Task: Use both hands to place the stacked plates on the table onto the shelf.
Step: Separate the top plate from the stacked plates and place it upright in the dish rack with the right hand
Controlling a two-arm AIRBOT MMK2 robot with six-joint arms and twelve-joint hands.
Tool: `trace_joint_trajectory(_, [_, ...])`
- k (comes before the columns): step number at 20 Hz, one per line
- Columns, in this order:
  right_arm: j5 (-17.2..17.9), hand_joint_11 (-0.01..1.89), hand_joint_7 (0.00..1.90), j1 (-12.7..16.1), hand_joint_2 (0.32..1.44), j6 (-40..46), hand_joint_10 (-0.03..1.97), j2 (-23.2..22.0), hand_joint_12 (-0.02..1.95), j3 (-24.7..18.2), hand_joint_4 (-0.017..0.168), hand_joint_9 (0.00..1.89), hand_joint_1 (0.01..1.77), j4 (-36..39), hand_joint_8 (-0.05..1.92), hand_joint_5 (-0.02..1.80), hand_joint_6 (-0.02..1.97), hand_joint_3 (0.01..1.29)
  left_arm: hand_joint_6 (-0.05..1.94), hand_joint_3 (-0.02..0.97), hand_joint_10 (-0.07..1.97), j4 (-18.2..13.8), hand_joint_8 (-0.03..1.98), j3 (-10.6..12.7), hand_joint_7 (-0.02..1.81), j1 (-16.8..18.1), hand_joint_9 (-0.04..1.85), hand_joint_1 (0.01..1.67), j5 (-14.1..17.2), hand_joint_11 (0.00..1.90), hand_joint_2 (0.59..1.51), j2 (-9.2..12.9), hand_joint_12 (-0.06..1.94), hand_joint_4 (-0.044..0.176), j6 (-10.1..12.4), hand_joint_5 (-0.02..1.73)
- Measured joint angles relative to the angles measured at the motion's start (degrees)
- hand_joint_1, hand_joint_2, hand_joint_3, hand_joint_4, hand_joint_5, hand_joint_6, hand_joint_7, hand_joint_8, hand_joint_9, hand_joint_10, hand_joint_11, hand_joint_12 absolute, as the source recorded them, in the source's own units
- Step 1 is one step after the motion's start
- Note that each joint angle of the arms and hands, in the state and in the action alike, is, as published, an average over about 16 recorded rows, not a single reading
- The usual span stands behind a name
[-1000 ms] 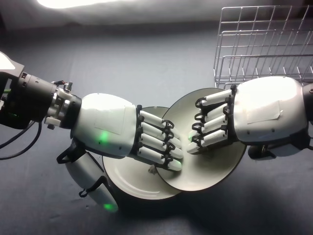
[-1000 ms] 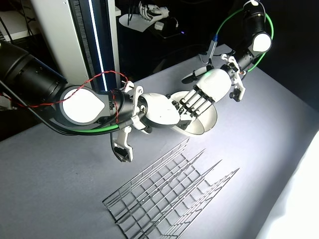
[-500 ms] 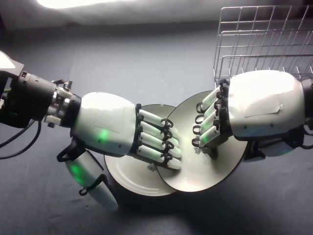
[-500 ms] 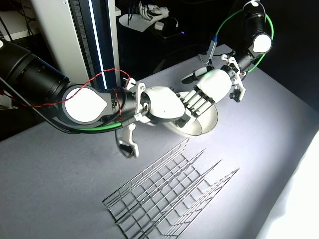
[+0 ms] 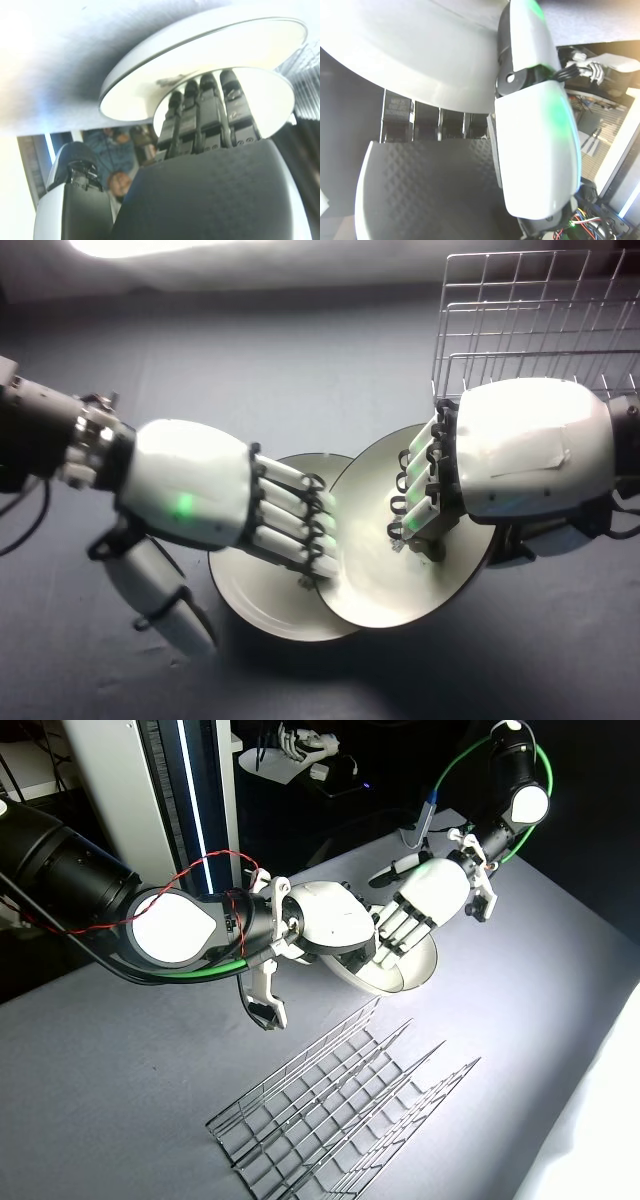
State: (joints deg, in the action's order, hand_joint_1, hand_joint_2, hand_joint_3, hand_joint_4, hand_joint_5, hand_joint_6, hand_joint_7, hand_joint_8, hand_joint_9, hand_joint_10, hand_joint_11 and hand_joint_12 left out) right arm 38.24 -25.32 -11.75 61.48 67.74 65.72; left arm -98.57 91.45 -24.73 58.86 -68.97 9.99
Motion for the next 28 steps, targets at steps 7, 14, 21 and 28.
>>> trace_joint_trajectory(7, [-3.21,0.89,1.01,3.47,0.95,0.31,1.06,-2.41,1.11,-4.27,0.002,0.98,1.3,-3.86,0.59,0.92,0.85,0.01,0.0,-0.012,0.01,2.82,0.0,-2.88,0.19,3.66,0.16,0.01,-0.44,0.01,1.108,7.76,0.3,0.0,2.9,0.22])
trace_joint_trajectory(14, [-8.77,0.94,1.11,7.79,0.96,0.73,0.98,-6.01,0.97,-10.58,0.0,1.05,1.33,-11.5,0.58,0.98,0.83,0.01,0.01,-0.012,0.01,3.86,0.01,-4.71,0.19,6.69,0.15,0.01,-0.19,0.01,1.104,15.2,0.3,0.002,5.03,0.22])
trace_joint_trajectory(21, [-14.87,1.01,1.22,11.86,0.97,0.93,0.84,-8.46,0.82,-15.25,-0.004,1.13,1.36,-21.35,0.49,1.05,0.71,0.01,0.01,-0.012,0.01,2.98,0.01,-4.11,0.17,6.82,0.14,0.01,0.48,0.01,1.102,20.17,0.29,0.004,6.93,0.21])
trace_joint_trajectory(28, [-19.85,1.04,1.25,14.6,0.97,0.96,0.84,-9.6,0.85,-17.55,-0.006,1.15,1.37,-33.08,0.41,1.08,0.6,0.01,0.01,-0.012,0.01,3.55,0.01,-3.47,0.17,5.14,0.12,0.01,0.99,0.01,1.108,23.5,0.27,0.005,8.03,0.21])
